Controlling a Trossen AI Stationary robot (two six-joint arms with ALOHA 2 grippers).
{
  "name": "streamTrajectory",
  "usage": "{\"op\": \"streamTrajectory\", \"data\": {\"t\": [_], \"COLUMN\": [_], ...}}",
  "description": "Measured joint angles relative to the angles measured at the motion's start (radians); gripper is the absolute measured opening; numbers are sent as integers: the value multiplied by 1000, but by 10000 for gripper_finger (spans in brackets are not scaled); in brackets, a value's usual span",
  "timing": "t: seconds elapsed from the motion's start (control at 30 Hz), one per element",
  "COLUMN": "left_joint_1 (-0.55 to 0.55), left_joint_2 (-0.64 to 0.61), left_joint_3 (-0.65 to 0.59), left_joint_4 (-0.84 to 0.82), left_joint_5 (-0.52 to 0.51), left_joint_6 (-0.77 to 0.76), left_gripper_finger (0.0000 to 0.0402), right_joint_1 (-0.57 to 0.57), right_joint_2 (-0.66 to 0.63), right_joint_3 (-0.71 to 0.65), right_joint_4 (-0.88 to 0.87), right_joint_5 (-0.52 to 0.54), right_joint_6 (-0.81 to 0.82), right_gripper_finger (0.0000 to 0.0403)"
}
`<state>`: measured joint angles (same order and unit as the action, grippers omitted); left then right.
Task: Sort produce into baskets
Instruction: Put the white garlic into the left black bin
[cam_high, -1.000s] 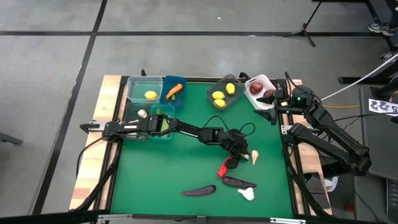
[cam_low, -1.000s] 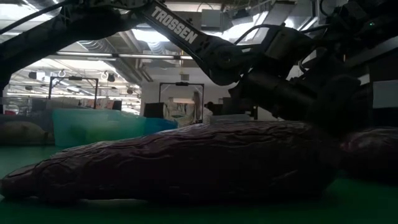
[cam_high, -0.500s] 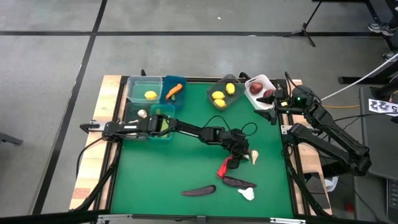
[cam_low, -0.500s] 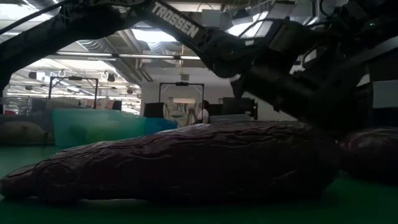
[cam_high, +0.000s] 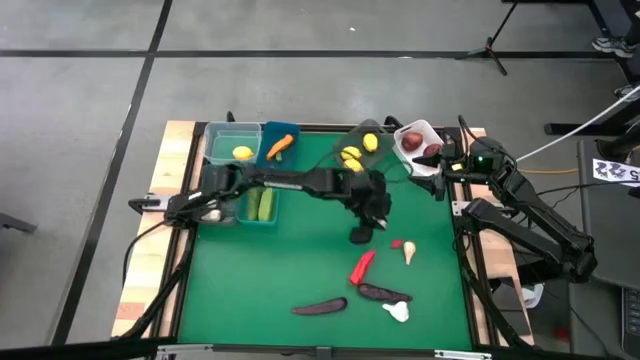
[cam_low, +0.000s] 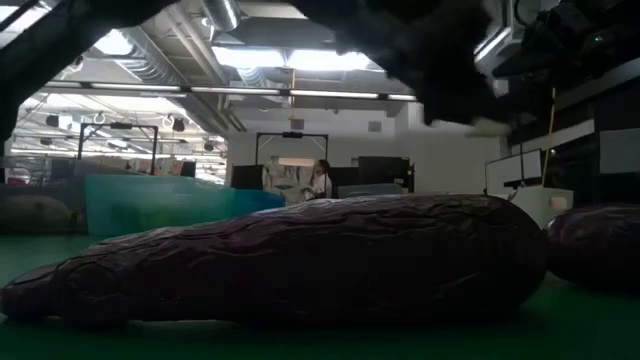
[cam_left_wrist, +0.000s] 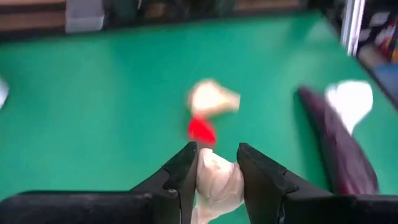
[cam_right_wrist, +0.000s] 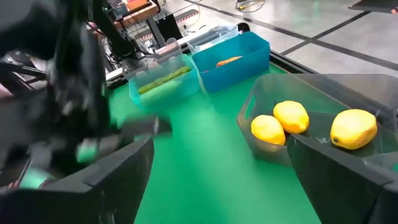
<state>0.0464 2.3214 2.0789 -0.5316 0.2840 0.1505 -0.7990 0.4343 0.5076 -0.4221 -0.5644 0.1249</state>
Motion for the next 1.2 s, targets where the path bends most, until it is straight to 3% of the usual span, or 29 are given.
{"op": "streamTrajectory", "data": {"t": [0.33,0.5,0.63,0.77,0.9,1.03,1.2], "left_joint_1": [55,53,53,49,19,-34,-90], "left_joint_2": [-141,-258,-427,-638,-840,-1027,-1191], "left_joint_3": [-55,-248,-480,-690,-862,-997,-1132], "left_joint_4": [-540,-613,-583,-525,-543,-628,-732], "left_joint_5": [-140,-187,-268,-349,-518,-733,-871], "left_joint_6": [-12,-57,-181,-364,-621,-973,-1368], "left_gripper_finger": [103,103,103,103,103,103,103], "right_joint_1": [0,1,0,0,0,1,0], "right_joint_2": [0,0,0,0,0,0,0], "right_joint_3": [0,0,0,0,0,0,0], "right_joint_4": [0,0,0,1,1,1,2], "right_joint_5": [0,0,0,0,0,14,15], "right_joint_6": [0,0,0,0,0,0,0], "right_gripper_finger": [369,369,369,369,369,369,369]}}
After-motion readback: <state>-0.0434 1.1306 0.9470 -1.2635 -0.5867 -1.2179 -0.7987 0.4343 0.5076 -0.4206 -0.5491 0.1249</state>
